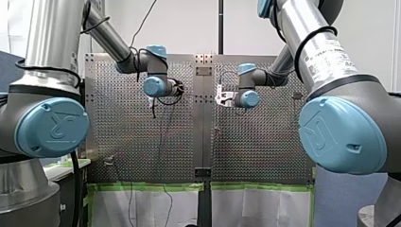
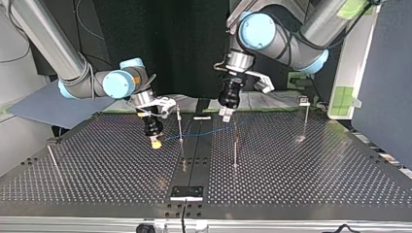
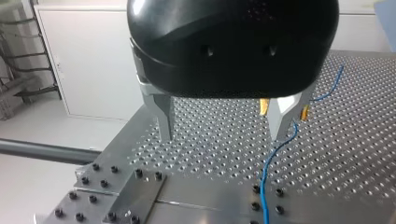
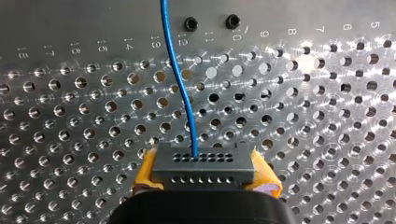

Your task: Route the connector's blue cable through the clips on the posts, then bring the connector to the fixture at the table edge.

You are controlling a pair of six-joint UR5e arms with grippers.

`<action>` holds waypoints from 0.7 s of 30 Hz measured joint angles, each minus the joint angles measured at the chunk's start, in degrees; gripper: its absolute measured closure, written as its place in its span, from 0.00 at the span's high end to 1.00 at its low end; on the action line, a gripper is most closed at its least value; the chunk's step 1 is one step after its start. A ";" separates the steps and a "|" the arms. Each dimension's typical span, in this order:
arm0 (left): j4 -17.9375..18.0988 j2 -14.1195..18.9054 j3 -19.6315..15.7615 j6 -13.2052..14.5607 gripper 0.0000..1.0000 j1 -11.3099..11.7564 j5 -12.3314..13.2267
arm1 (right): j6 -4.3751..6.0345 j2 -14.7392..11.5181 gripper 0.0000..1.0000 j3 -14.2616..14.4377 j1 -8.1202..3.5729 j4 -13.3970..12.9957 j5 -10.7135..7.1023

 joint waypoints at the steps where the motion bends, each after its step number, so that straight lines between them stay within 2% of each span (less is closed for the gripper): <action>1: -0.09 -0.28 0.34 0.19 0.98 -0.41 -0.42 | 0.00 0.00 0.02 0.00 0.00 0.04 0.00; 10: -1.70 -4.44 4.40 3.37 0.98 -4.31 -4.87 | 0.02 0.00 0.02 0.00 0.02 0.14 0.01; 14: -1.50 -6.36 5.30 4.03 0.98 -5.01 -6.89 | 0.02 0.04 0.02 0.00 0.02 0.14 0.02; 21: -1.57 -7.13 6.56 6.18 0.98 -5.26 -10.07 | 0.02 0.09 0.02 0.00 0.05 -0.06 0.01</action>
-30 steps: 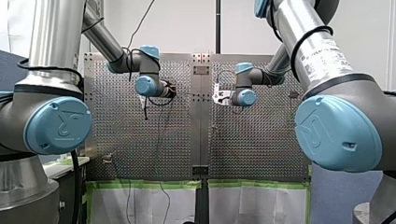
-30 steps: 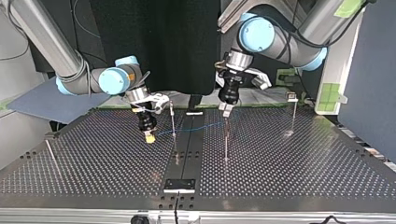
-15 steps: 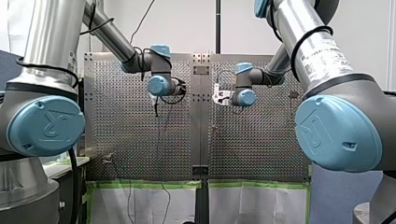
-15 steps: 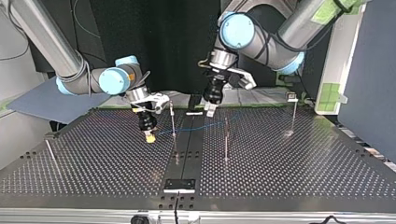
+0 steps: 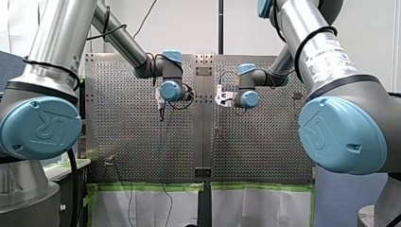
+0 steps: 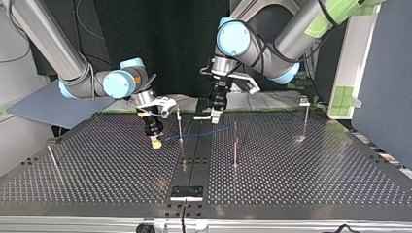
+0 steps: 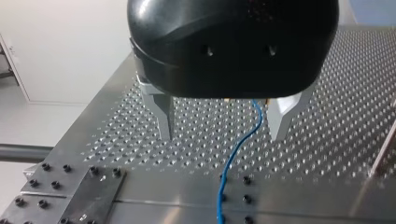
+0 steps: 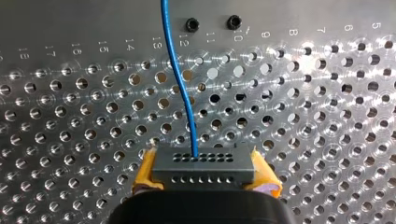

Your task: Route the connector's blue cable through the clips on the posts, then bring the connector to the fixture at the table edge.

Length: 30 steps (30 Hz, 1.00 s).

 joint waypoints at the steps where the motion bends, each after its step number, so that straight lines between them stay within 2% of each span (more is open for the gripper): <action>1: -0.01 -0.02 0.16 0.30 0.98 -0.02 -0.43 | 0.00 0.00 0.02 0.00 0.00 0.00 0.00; 9: -1.20 -2.33 2.97 2.21 0.98 -0.95 -4.18 | -0.02 0.04 0.02 0.00 -0.02 0.11 0.00; 16: 0.43 -4.83 5.04 2.34 0.98 -1.32 -7.26 | -0.05 0.06 0.02 0.01 -0.02 0.20 0.00; 24: 0.24 -5.17 6.43 3.64 0.98 -1.32 -8.91 | -0.01 0.06 0.02 0.01 0.00 0.12 0.00; 30: -0.18 -5.56 7.70 4.32 0.98 -1.73 -8.93 | 0.00 0.06 0.02 0.00 0.01 0.35 -0.02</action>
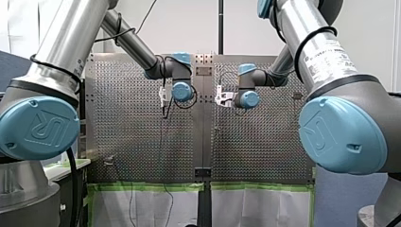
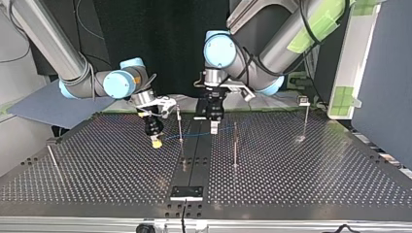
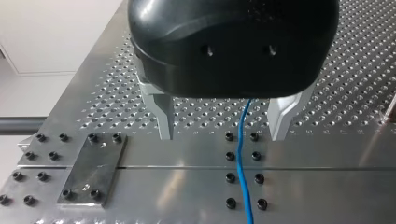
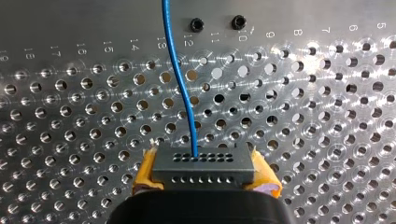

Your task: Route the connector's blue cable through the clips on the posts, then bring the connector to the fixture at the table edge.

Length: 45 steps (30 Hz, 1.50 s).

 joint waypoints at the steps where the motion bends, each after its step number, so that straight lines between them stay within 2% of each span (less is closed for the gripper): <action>1: -0.30 -0.31 0.42 0.17 0.98 -0.12 -0.16 | 0.00 0.00 0.02 0.01 0.01 0.04 0.00; 8: -2.60 -2.89 3.17 1.77 0.98 -0.48 -1.71 | 0.00 0.00 0.02 0.01 0.07 0.18 0.01; 13: -2.83 -4.67 5.28 1.93 0.98 -0.08 -1.85 | 0.00 0.00 0.02 0.02 0.19 0.18 0.02; 23: -3.08 -5.39 6.85 2.13 0.98 0.59 -0.96 | -0.14 0.00 0.02 0.02 0.36 0.22 0.02; 33: -4.94 -8.70 9.02 3.29 0.98 0.98 -1.58 | -0.24 0.00 0.02 0.01 0.50 0.30 0.01; 41: -4.55 -8.90 9.80 3.39 0.98 1.29 -4.30 | -0.25 0.00 0.02 0.00 0.50 0.29 0.02; 45: -4.45 -8.89 10.64 3.39 0.98 1.41 -4.87 | -0.31 0.00 0.02 0.00 0.50 0.30 0.02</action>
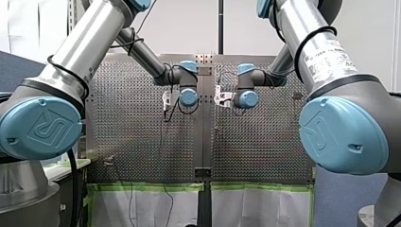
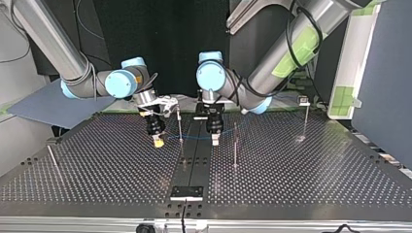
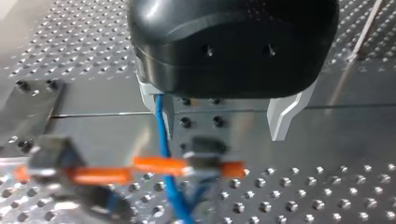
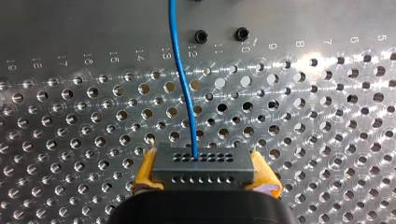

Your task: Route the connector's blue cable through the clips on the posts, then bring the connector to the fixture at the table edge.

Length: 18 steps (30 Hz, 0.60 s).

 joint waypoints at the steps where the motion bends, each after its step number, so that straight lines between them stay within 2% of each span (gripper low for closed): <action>1: -0.03 -0.01 0.32 0.01 0.98 0.02 -0.05 | -0.01 0.00 0.02 0.00 0.00 0.00 0.00; 9: -1.24 -0.01 2.76 0.05 0.98 0.05 0.24 | -0.11 0.00 0.02 0.00 0.03 -0.07 0.00; 18: -1.90 0.01 3.21 -0.05 0.98 -0.72 1.01 | -0.13 0.01 0.02 -0.01 -0.12 -0.33 0.06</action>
